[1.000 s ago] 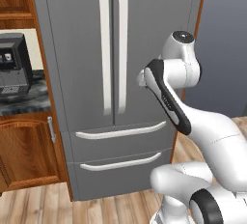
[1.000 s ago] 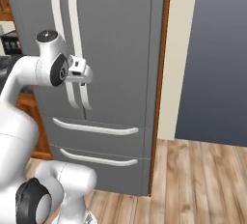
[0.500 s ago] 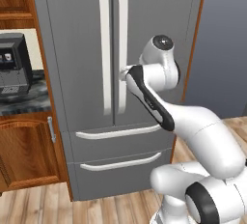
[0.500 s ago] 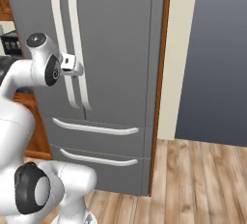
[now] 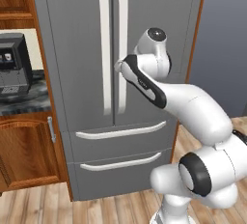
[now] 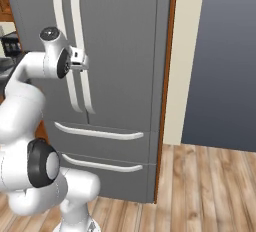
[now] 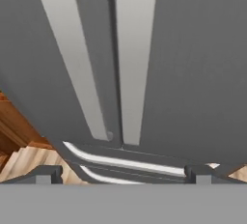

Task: Retrieve the sausage and cheese from the fridge and place them on the cutting board on the counter.

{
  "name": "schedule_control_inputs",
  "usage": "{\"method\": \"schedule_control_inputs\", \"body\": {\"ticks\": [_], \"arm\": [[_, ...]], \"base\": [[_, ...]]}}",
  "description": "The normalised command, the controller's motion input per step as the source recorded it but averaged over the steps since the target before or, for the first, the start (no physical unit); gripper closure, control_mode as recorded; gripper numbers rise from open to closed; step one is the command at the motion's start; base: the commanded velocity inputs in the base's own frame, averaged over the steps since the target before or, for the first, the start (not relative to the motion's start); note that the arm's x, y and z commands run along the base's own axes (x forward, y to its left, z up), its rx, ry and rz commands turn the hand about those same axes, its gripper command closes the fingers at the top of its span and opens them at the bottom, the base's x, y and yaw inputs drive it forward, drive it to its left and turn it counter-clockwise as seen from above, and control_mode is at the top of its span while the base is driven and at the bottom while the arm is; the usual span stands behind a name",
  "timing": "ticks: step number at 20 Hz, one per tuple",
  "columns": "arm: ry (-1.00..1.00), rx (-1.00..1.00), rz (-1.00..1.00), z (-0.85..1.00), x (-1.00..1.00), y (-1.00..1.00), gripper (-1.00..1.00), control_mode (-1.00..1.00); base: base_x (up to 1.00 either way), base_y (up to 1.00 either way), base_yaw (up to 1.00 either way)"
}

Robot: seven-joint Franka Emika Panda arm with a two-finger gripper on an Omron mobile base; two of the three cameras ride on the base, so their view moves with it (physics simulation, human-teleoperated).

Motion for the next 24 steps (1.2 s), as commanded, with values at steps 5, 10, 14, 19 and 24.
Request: {"method": "schedule_control_inputs", "body": {"ticks": [5, 10, 14, 19, 24], "arm": [[0.00, 0.00, -0.02, 0.00, 0.46, 0.00, -1.00, -1.00], [0.00, 0.00, -0.11, 0.00, 0.48, 0.00, -1.00, -1.00], [-0.01, -0.01, -0.15, -0.07, 0.48, 0.06, -1.00, -1.00], [0.00, 0.00, -0.04, -0.02, 0.40, 0.14, -1.00, -1.00], [0.00, 0.00, 0.00, -0.01, 0.38, 0.06, -1.00, -1.00]], "base": [[0.00, 0.00, 0.00], [0.00, 0.00, 0.00], [0.00, 0.00, 0.00], [0.00, 0.00, 0.00], [0.00, 0.00, 0.00]]}}
